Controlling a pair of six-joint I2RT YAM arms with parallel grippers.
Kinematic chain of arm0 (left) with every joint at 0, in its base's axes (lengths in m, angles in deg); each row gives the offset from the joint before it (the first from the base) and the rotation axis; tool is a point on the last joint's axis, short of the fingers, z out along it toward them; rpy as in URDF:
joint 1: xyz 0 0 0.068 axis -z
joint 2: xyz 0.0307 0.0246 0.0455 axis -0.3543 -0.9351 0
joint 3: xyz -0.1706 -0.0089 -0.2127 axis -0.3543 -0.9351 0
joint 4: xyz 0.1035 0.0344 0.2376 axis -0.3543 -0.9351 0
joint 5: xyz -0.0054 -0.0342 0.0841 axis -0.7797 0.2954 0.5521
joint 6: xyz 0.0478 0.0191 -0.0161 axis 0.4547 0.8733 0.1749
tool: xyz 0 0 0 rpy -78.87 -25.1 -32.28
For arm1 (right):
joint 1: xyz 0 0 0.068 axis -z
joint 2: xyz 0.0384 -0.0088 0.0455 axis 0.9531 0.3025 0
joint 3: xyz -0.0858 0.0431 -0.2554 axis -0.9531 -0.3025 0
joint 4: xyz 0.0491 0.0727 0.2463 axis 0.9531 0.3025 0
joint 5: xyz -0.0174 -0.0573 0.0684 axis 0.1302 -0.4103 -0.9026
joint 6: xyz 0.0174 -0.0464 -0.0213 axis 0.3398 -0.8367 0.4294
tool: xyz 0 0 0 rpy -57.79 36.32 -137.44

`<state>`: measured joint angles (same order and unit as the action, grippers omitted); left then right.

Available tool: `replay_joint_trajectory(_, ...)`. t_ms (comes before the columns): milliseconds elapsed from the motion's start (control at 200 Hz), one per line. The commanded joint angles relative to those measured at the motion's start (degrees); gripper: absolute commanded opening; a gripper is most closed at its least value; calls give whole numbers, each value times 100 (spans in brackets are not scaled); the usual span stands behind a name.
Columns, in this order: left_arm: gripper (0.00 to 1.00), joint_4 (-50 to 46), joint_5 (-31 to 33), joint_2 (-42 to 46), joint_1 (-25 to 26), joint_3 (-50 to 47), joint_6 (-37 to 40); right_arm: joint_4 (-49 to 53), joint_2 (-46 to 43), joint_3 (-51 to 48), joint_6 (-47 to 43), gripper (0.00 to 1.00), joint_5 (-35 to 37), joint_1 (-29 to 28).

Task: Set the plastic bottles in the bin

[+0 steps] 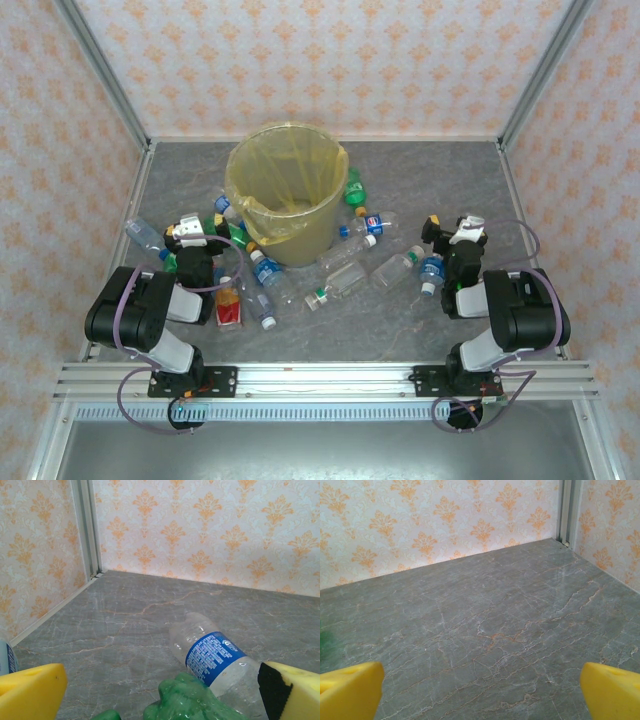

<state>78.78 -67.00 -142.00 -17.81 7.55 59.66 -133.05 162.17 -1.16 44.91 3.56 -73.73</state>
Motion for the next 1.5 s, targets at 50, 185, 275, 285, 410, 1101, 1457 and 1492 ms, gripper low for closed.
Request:
replay_joint_trajectory(50,100,-70,-79,4,-48,81,-36,-17,13,124,12,100,-1,-15)
replay_joint_trajectory(185,100,-122,-125,7,-76,114,-59,-14,14,122,13,100,-3,-22)
replay_joint_trajectory(275,100,-292,-326,25,-209,179,-156,-7,15,133,13,100,-3,-16)
replay_joint_trajectory(285,100,-295,-332,31,-213,180,-167,-8,14,127,10,100,-3,-20)
replay_joint_trajectory(410,100,-326,-177,111,-223,191,-195,106,-118,150,17,100,41,-30)
replay_joint_trajectory(1101,100,-7861,-220,2178,-681,3617,-2835,6109,-1884,3328,2941,100,398,11)
replay_joint_trajectory(1457,100,-8874,-795,1618,-2029,4020,-3162,5842,-2239,3775,3184,100,-1545,-13)
replay_joint_trajectory(1492,100,-9032,-857,1510,-2182,4102,-3182,5969,-2217,3880,3225,100,-1629,-35)
